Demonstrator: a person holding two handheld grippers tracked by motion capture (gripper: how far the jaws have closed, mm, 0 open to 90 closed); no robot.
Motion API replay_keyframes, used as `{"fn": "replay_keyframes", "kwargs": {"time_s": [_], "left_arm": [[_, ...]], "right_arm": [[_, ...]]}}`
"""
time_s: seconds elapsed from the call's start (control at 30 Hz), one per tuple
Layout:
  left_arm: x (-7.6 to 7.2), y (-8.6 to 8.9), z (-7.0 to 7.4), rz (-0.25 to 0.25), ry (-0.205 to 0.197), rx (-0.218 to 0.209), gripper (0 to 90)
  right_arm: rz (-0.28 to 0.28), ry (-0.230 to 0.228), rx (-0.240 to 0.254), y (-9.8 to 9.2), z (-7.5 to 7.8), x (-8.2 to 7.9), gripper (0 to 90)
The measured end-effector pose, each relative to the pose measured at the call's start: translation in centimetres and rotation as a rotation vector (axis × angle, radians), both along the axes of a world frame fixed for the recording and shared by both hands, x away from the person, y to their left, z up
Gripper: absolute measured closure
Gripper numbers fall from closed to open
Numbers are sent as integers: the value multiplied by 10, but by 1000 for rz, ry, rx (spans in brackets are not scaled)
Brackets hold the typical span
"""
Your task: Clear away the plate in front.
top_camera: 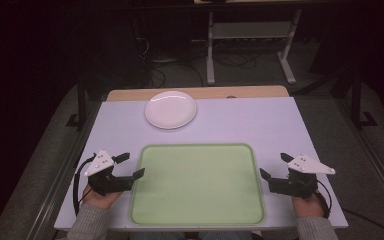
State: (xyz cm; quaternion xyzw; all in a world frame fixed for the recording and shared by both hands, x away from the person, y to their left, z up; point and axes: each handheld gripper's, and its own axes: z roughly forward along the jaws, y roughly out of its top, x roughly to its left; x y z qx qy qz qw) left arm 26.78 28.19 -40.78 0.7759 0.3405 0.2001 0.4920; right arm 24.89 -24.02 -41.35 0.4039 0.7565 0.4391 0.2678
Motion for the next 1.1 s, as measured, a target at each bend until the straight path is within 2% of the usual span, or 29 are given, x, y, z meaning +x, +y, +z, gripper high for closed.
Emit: {"fn": "replay_keyframes", "kwargs": {"time_s": [0.43,0.83,1.1], "left_arm": [[0,0,0,-1,7,-8,210],[1,0,2,-3,18,-43,211],[8,7,10,1,63,-144,220]], "right_arm": [[13,-7,1,0,0,0,137],[9,-22,16,-3,1,-2,137],[14,-32,21,-3,2,-3,137]]}}
